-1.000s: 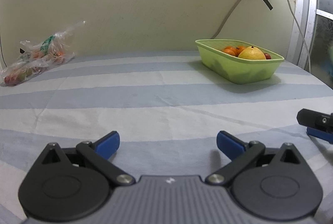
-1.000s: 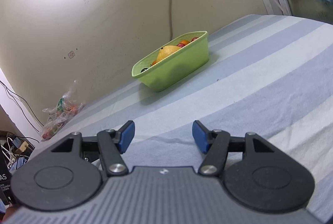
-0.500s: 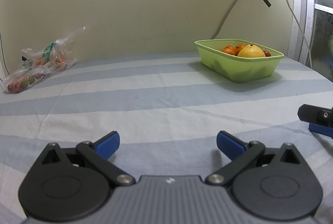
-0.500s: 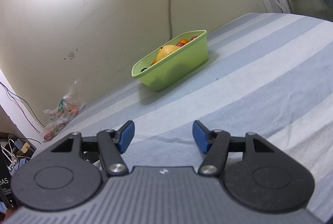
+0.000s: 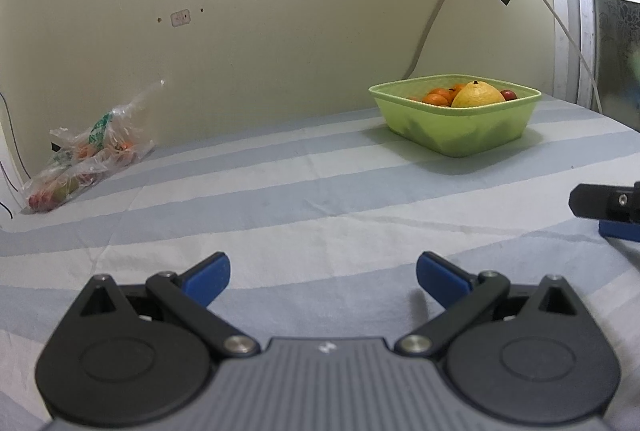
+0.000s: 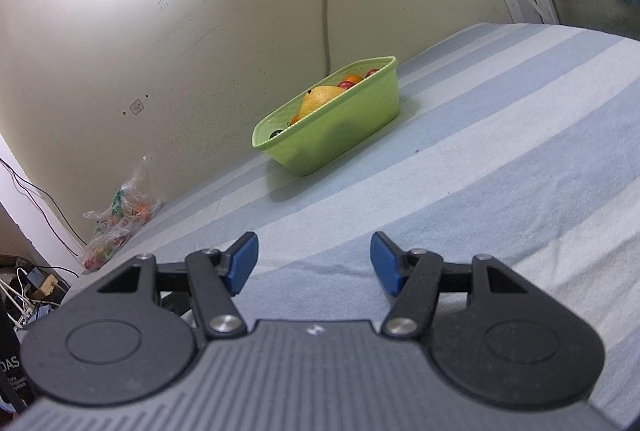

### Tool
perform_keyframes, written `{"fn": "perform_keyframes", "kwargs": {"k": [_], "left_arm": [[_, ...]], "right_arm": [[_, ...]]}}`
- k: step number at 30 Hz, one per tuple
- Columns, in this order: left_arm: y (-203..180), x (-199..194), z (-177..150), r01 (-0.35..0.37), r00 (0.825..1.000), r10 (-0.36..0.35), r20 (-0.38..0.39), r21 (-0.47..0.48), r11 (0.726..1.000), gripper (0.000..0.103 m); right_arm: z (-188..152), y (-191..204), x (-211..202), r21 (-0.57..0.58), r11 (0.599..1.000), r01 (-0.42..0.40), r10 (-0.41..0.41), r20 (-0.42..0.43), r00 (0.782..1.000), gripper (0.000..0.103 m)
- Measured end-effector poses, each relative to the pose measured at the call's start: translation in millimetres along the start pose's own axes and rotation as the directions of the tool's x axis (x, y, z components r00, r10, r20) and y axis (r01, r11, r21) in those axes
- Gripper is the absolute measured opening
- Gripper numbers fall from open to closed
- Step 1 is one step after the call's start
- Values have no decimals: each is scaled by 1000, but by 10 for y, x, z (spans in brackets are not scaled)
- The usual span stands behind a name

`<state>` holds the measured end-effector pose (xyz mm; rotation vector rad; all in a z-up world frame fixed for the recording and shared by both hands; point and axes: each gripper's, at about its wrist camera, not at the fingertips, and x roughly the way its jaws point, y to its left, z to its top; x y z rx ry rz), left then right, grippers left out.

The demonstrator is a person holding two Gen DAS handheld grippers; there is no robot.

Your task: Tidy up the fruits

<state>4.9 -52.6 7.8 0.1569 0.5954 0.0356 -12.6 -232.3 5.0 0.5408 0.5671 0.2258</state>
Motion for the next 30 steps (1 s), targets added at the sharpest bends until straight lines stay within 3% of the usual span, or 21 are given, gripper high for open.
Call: {"fn": "perform_keyframes", "kwargs": {"k": [30], "left_arm": [[14, -27, -9, -7, 1000, 7, 14, -4, 1000, 103]], "right_arm": [[-18, 10, -4, 8, 1000, -2, 2, 3, 1000, 68]]}}
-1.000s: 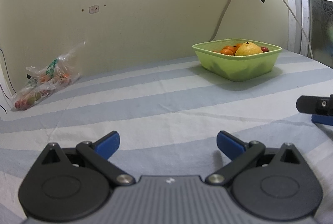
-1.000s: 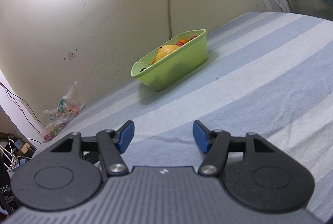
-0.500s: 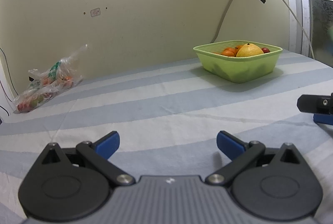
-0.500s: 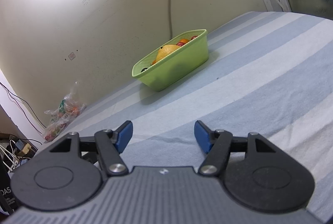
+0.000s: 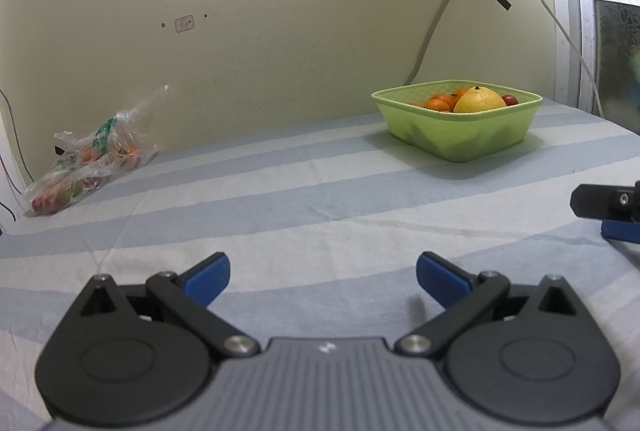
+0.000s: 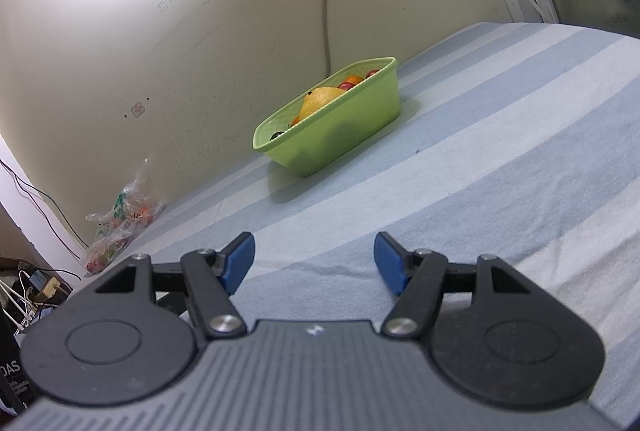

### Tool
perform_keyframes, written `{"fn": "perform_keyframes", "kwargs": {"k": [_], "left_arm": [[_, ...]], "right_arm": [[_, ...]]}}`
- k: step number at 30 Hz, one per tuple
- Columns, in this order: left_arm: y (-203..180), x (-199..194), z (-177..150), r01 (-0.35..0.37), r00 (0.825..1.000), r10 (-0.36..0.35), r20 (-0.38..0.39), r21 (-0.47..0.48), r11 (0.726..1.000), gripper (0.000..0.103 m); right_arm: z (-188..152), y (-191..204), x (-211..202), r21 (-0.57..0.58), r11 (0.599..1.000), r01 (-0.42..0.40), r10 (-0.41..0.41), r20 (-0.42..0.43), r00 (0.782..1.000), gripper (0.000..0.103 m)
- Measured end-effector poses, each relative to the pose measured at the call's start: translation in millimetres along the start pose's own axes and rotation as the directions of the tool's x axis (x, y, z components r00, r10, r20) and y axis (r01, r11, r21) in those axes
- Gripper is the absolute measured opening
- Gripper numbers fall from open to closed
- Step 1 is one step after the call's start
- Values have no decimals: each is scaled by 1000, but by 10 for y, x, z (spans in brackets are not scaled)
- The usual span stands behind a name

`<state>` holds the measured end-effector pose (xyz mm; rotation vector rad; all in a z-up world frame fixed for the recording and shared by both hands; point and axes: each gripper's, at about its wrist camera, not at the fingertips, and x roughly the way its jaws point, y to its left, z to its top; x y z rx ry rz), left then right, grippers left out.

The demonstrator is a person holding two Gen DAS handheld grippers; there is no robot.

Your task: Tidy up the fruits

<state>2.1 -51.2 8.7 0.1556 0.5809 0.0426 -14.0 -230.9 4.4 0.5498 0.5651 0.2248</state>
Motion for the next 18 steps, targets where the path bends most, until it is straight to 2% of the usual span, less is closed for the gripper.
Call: {"fn": "perform_keyframes", "kwargs": {"k": [12, 18], "left_arm": [[13, 24, 10, 1, 1000, -1, -19, -7, 1000, 103], [43, 62, 10, 28, 999, -29, -46, -26, 999, 103]], "right_arm": [[-13, 8, -29, 14, 1000, 12, -12, 19, 1000, 75], [-48, 63, -51, -4, 999, 31, -31, 43, 999, 80]]}}
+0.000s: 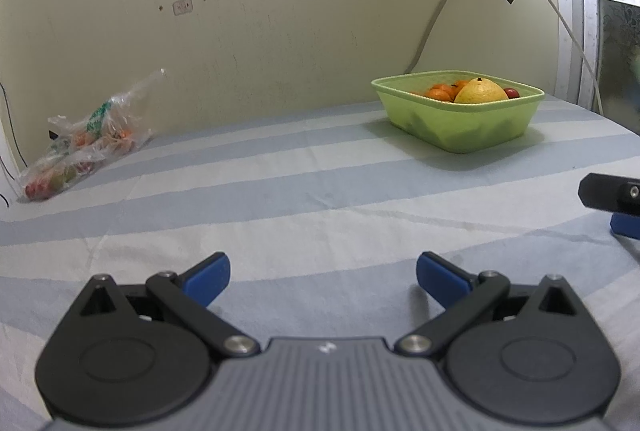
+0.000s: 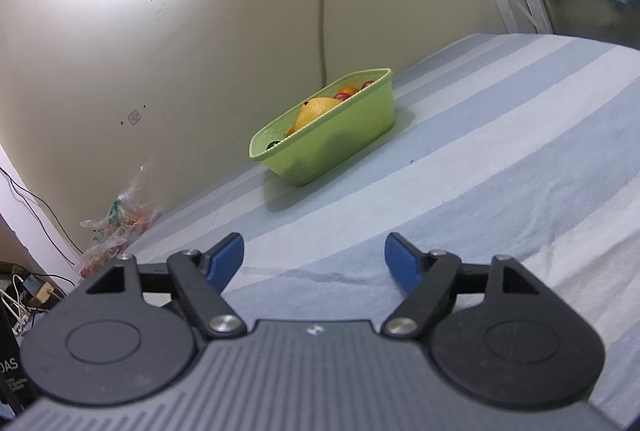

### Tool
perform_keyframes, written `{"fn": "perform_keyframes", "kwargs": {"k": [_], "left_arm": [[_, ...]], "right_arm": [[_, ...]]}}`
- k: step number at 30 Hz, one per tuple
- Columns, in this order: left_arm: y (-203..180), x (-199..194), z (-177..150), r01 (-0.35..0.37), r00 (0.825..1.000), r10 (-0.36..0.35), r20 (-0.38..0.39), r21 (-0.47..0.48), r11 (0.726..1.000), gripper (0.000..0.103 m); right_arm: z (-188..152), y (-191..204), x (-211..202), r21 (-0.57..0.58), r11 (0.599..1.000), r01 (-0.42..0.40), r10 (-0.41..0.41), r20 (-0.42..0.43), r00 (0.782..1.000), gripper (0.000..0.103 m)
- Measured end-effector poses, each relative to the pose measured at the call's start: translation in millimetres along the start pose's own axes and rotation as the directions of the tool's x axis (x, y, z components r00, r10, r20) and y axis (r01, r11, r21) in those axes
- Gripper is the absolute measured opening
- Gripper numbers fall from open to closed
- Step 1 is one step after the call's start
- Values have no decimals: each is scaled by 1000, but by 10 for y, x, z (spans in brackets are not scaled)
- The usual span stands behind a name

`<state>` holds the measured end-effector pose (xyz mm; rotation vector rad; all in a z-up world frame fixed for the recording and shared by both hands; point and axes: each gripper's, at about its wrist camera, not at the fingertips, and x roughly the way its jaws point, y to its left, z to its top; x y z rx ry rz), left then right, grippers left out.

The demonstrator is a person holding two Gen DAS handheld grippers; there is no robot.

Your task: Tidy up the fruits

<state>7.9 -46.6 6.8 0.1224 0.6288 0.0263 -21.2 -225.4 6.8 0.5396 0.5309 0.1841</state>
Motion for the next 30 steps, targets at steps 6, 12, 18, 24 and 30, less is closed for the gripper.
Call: {"fn": "perform_keyframes", "kwargs": {"k": [6, 12, 18, 24, 30], "left_arm": [[-15, -6, -17, 31, 1000, -31, -4, 9, 999, 103], [-9, 6, -16, 55, 998, -55, -13, 7, 998, 103], [-8, 10, -15, 62, 998, -62, -18, 4, 998, 103], [9, 8, -16, 70, 997, -70, -12, 2, 998, 103], [5, -4, -25, 83, 997, -83, -5, 2, 997, 103]], "right_arm": [[-1, 19, 5, -20, 1000, 8, -8, 8, 1000, 83], [0, 24, 13, -24, 1000, 12, -11, 8, 1000, 85], [2, 26, 10, -23, 1000, 11, -11, 8, 1000, 85], [-2, 29, 5, -21, 1000, 11, -11, 10, 1000, 86], [-6, 36, 5, -20, 1000, 12, -11, 10, 1000, 86]]}}
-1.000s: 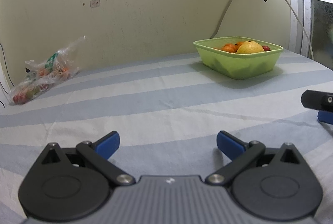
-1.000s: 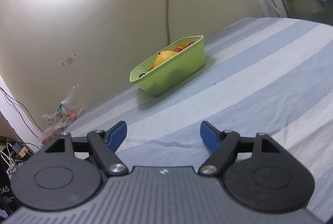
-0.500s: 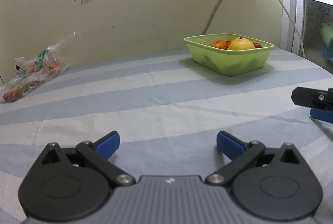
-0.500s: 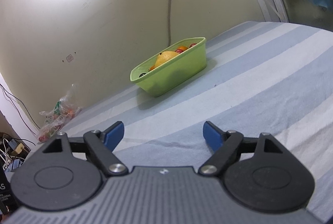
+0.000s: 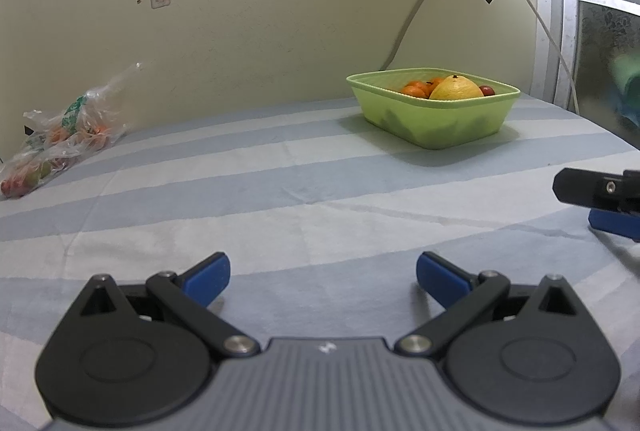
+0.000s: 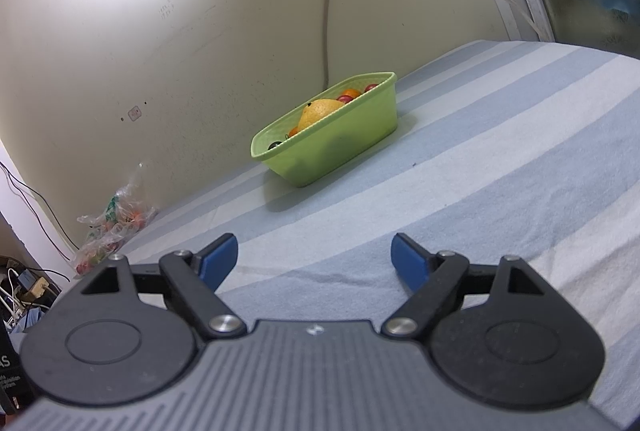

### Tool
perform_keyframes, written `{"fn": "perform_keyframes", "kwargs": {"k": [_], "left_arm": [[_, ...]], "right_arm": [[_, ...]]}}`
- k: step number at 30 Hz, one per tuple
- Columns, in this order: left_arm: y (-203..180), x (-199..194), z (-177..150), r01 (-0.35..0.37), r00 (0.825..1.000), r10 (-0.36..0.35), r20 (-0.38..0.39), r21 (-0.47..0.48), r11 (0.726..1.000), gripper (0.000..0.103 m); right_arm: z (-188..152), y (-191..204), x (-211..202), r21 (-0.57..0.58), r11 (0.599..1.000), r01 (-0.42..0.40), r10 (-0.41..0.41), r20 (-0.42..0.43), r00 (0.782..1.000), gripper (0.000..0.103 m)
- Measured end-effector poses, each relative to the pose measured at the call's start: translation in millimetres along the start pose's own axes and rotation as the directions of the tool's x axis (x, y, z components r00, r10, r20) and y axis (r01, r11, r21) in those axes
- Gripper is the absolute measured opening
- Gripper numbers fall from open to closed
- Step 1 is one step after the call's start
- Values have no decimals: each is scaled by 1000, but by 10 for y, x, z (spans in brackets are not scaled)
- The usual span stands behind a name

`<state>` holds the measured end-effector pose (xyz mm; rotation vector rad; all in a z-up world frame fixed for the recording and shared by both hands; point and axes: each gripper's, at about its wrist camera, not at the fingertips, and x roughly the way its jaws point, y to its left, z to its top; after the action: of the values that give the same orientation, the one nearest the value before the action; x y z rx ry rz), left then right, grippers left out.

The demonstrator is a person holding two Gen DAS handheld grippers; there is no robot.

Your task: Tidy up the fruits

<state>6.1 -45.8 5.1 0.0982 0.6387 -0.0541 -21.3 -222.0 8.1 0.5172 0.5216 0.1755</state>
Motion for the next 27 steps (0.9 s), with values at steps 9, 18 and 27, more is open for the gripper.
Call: {"fn": "perform_keyframes", "kwargs": {"k": [9, 18, 27], "left_arm": [[19, -1, -5, 17, 1000, -17, 1, -7, 1000, 103], [19, -5, -3, 38, 999, -38, 1, -15, 999, 103], [45, 0, -3, 60, 998, -60, 2, -21, 998, 103]], "right_arm": [[5, -6, 6, -2, 1000, 0, 0, -2, 1000, 86], [5, -7, 8, -1, 1000, -1, 1, -2, 1000, 86], [0, -1, 5, 0, 1000, 1, -1, -1, 1000, 86]]}}
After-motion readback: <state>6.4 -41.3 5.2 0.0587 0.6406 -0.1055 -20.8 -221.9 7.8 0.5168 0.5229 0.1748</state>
